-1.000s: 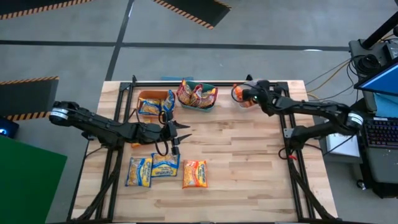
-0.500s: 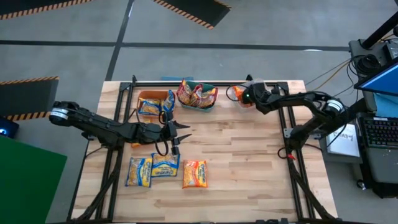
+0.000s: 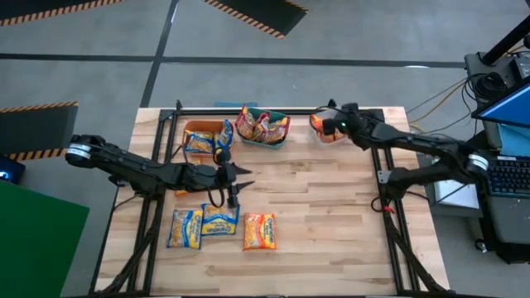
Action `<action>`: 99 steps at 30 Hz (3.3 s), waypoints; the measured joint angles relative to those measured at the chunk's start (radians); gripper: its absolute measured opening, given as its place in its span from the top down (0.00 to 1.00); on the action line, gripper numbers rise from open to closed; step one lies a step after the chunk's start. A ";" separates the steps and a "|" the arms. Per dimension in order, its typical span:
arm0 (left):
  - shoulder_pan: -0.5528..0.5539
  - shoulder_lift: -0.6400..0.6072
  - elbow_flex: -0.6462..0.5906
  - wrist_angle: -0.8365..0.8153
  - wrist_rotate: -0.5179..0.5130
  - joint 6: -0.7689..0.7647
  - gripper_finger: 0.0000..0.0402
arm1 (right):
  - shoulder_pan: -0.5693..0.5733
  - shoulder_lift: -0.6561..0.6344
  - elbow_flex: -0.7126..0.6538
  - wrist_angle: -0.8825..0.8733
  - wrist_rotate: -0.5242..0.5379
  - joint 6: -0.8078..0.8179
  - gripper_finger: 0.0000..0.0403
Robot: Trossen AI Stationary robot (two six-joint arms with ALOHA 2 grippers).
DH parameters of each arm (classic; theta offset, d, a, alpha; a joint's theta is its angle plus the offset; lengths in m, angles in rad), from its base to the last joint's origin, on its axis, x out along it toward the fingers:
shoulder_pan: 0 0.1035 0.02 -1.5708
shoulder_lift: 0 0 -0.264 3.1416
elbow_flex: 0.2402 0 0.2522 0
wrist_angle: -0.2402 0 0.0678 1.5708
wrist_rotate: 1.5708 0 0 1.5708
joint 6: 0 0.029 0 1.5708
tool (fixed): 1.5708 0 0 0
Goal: Sort Maruchan noodles
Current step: Put the orange noodle pack into the transparent bin
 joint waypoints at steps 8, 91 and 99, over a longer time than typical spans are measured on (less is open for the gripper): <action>-0.036 0.000 0.000 -0.154 0.159 -0.198 0.65 | 0.254 -0.171 -0.017 0.002 -0.186 -0.001 0.98; -0.186 0.395 0.046 -0.066 0.174 -0.124 0.90 | 0.553 0.347 -0.069 0.514 -0.756 0.475 0.20; -0.172 0.395 -0.031 0.046 0.174 -0.151 0.90 | 0.557 0.477 -0.069 0.626 -0.779 0.520 0.19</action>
